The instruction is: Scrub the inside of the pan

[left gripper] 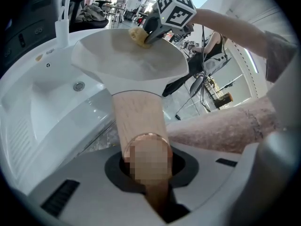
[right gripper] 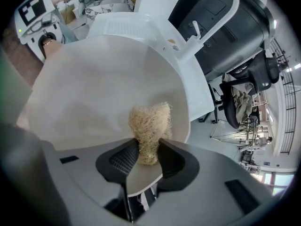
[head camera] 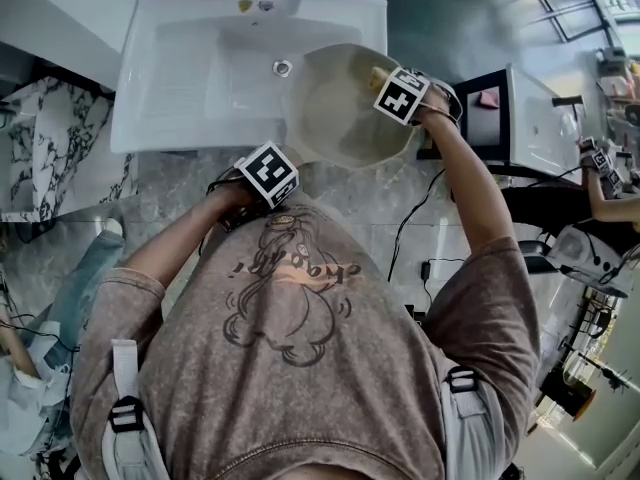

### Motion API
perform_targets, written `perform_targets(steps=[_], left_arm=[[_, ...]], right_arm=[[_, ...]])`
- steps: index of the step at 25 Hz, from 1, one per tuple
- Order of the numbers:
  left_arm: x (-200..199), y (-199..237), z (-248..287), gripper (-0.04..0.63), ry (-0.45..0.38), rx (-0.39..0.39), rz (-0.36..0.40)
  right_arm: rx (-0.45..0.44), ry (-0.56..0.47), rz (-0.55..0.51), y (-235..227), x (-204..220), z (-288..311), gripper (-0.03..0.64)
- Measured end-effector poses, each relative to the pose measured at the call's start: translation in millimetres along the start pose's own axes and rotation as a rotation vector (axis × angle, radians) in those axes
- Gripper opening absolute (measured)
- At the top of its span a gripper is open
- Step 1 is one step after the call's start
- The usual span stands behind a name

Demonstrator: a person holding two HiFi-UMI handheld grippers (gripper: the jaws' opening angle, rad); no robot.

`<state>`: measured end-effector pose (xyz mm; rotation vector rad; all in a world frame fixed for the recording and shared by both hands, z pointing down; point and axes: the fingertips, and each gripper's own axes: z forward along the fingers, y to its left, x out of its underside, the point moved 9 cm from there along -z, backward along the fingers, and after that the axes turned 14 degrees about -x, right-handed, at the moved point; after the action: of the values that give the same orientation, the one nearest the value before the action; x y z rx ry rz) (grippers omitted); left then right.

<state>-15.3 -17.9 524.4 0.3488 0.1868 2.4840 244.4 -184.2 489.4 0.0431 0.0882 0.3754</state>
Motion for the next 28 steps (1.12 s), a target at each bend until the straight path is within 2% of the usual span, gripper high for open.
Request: perform_targets(steps=[3,16,23,28], left_arm=[[0,-1,1,0.069,0.001,0.003,-0.002],[0,-1,0,0.069,0.001,0.008,-0.02],[0,-2,1,0.069,0.001,0.01,-0.025],[0,-4,1,0.069,0.005,0.01,-0.028]], right_arm=[[-0.029,0.066,0.027,8,15,-6,0.141],[-0.163,0.075,0.01,47,29,-11,0.141],[-0.238,0.025,-0.123,80,11,-11,0.14],[-0.308,0.029,-0.181,103,1,-13,0.14]])
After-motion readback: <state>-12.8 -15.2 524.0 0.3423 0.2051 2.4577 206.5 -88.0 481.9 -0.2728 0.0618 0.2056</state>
